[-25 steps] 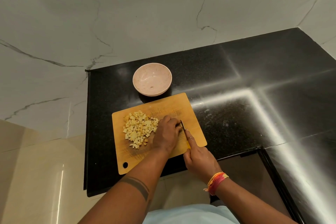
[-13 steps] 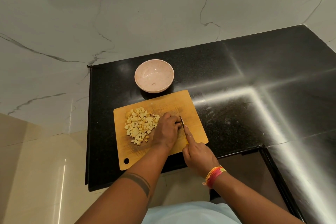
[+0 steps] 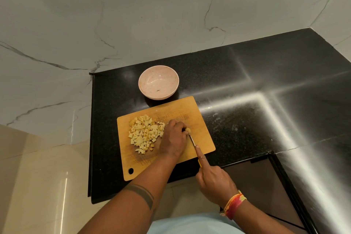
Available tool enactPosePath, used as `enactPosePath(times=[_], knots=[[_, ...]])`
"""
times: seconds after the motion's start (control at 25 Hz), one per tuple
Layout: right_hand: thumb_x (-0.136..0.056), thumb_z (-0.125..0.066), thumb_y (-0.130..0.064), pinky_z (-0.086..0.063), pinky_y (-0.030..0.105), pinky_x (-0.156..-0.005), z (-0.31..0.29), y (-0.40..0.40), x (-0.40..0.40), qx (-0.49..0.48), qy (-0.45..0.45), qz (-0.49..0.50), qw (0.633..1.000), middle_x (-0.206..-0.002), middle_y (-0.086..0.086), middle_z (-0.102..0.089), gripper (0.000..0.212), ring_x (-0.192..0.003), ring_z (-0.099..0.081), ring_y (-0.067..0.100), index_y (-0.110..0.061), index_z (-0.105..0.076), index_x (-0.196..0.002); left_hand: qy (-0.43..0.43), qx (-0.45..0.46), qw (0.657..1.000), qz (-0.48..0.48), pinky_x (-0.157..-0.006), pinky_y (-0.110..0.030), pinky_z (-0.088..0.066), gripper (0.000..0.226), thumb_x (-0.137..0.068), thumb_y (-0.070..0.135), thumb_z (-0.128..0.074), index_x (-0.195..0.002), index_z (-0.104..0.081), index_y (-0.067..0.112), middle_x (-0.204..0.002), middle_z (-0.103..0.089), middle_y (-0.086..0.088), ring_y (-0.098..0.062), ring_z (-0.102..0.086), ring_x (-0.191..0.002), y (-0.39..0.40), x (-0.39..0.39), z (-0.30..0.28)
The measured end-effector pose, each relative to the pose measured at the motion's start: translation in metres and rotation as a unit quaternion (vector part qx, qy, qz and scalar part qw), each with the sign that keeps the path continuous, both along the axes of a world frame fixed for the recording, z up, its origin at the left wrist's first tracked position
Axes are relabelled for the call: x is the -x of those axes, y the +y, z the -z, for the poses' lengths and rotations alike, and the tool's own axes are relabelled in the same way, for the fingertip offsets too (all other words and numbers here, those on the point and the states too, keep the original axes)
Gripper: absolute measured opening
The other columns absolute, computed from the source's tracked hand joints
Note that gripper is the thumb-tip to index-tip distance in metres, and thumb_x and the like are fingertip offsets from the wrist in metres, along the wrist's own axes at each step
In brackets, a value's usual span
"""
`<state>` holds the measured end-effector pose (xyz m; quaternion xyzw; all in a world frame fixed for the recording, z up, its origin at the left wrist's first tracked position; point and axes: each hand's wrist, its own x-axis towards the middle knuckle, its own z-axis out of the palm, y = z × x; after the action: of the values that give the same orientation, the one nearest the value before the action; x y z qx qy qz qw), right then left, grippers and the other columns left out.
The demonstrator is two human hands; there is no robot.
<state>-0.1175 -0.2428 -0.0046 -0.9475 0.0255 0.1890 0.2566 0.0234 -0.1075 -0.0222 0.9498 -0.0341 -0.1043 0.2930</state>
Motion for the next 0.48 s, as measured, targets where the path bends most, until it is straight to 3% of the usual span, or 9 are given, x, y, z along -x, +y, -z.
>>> enactPosePath(times=[0.2,0.28,0.48], knots=[[-0.1,-0.042,-0.026,-0.041,0.045,-0.053,-0.001,-0.014,-0.018,-0.016,-0.011,0.052,0.998,-0.061,-0.002,-0.055,0.08,-0.053,-0.053,0.021,-0.037,0.008,-0.161,-0.018,-0.042,0.999,-0.001,-0.093,-0.03,-0.038,0.038,-0.098,0.048,-0.06,-0.128,-0.057,0.026,-0.129,-0.046,0.004,-0.016,-0.042,-0.123,-0.009,0.006,-0.008],[-0.099,-0.042,-0.026,-0.044,0.047,-0.056,-0.001,-0.014,-0.025,-0.01,-0.01,0.057,0.998,-0.062,0.001,-0.057,0.079,-0.055,-0.055,0.025,-0.035,0.004,-0.162,-0.01,-0.05,0.999,0.011,-0.09,-0.029,-0.036,0.031,-0.1,0.041,-0.058,-0.125,-0.058,0.023,-0.127,-0.046,0.003,-0.018,-0.043,-0.123,-0.013,0.002,-0.009],[-0.099,-0.042,-0.025,-0.044,0.047,-0.053,-0.001,-0.007,-0.035,-0.019,0.006,0.049,0.999,-0.06,0.0,-0.053,0.079,-0.052,-0.049,0.022,-0.035,0.003,-0.162,-0.013,-0.038,0.993,0.108,-0.1,-0.035,-0.043,0.022,-0.104,0.016,-0.052,-0.122,-0.065,0.014,-0.124,-0.053,-0.003,-0.022,-0.045,-0.12,-0.013,-0.012,-0.003]])
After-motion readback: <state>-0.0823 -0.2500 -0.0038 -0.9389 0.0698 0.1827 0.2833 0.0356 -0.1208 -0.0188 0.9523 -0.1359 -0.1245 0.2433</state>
